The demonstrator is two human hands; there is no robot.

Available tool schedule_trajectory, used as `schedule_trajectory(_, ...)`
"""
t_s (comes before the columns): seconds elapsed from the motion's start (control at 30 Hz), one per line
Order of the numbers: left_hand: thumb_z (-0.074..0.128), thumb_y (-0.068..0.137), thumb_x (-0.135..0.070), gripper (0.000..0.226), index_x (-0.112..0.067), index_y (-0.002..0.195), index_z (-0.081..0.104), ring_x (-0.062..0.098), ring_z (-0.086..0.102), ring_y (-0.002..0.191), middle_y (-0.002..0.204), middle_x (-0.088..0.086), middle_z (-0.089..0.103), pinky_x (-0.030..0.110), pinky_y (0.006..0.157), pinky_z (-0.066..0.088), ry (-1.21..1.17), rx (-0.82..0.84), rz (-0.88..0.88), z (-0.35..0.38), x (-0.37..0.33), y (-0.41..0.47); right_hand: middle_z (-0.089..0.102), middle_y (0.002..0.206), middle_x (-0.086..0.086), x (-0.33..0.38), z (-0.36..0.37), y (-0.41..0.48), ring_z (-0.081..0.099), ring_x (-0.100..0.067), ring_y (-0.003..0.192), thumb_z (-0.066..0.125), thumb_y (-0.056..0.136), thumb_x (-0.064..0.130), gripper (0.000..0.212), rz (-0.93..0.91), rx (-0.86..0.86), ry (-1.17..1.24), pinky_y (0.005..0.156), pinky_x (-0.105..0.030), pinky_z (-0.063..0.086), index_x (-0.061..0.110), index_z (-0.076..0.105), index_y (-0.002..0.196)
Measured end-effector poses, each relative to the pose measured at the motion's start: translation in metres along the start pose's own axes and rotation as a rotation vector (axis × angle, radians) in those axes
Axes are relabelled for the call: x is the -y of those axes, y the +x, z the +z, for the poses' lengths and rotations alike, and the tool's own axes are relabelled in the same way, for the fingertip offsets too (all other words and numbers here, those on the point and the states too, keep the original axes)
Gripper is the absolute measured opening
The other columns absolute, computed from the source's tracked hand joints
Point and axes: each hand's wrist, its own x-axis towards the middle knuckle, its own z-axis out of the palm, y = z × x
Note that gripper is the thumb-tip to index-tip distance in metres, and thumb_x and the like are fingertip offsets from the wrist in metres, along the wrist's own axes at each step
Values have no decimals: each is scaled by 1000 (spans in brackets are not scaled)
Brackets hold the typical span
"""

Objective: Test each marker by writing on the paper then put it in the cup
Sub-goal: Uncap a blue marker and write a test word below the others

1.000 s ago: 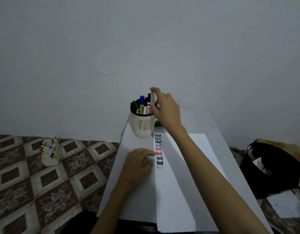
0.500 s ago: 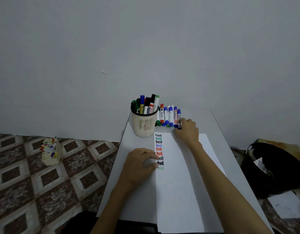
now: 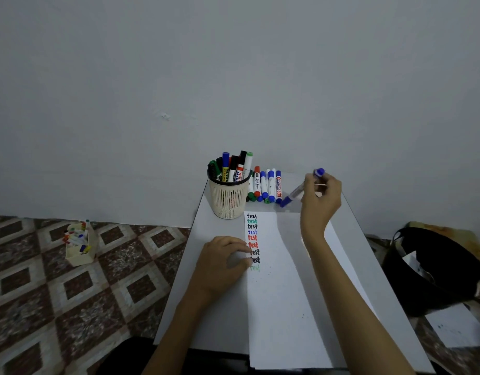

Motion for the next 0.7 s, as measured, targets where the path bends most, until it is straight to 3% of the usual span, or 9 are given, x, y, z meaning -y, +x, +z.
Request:
schedule_trajectory(0.13,48,72,-67,70,-23,127,52,8,50,113,124,-7,57,32,96,42,-59,23,-118,-4,-12,2,61,77,-8,25,-17,-33,60,-13,59,56,95,15,15,193,251,146,48,-24,50,1,59,99)
schedule_trajectory(0.2,48,73,-69,74,-23,132,46,2,50,109,120,-15,55,22,91,42,-112,3,-118,-5,-12,2,59,75,-8,31,-21,-57,61,-14,57,54,96,14,13,250,460,142,46,-22,50,2,56,93)
schedule_trajectory(0.3,41,87,-60,45,-26,114,55,0,57,80,91,-18,59,14,68,44,-154,10,-59,-6,-15,-2,61,84,-14,29,-22,-83,65,-24,71,56,95,18,14,319,674,109,55,-27,54,4,53,93)
schedule_trajectory(0.37,41,96,-37,18,-27,100,56,-1,53,62,69,-11,55,9,56,36,-170,-10,-26,-7,-20,-5,63,88,-18,28,-22,-92,65,-24,73,61,92,19,20,367,758,118,58,-26,53,2,55,101)
schedule_trajectory(0.4,42,98,-27,17,-23,105,57,-4,52,60,67,-12,51,7,55,34,-170,-21,-20,-7,-22,-6,64,88,-20,29,-22,-95,64,-23,71,65,90,19,23,379,808,113,58,-25,52,2,57,102)
schedule_trajectory(0.47,41,98,-20,28,-9,120,54,-8,53,61,69,-14,50,5,56,35,-161,-7,-33,-8,-25,-7,66,87,-20,29,-23,-96,62,-19,68,72,84,20,26,359,872,28,59,-24,51,3,63,100)
schedule_trajectory(0.57,34,97,-31,38,-14,129,48,1,55,67,78,-7,58,12,60,38,-137,61,-37,-7,-24,-7,68,84,-19,29,-23,-87,62,-21,67,74,82,18,22,309,870,-27,58,-29,52,3,65,95)
schedule_trajectory(0.63,31,97,-35,40,-15,128,47,4,56,69,84,-6,60,13,61,40,-140,69,-31,-6,-22,-7,68,82,-19,30,-23,-85,62,-21,64,72,84,16,21,315,876,-22,55,-27,49,2,63,95)
schedule_trajectory(0.7,31,96,-37,38,-14,118,52,3,51,58,68,-10,54,10,55,34,-150,41,-13,-7,-23,-8,67,78,-15,32,-23,-86,61,-15,56,68,87,13,18,335,889,5,52,-22,46,-1,59,95)
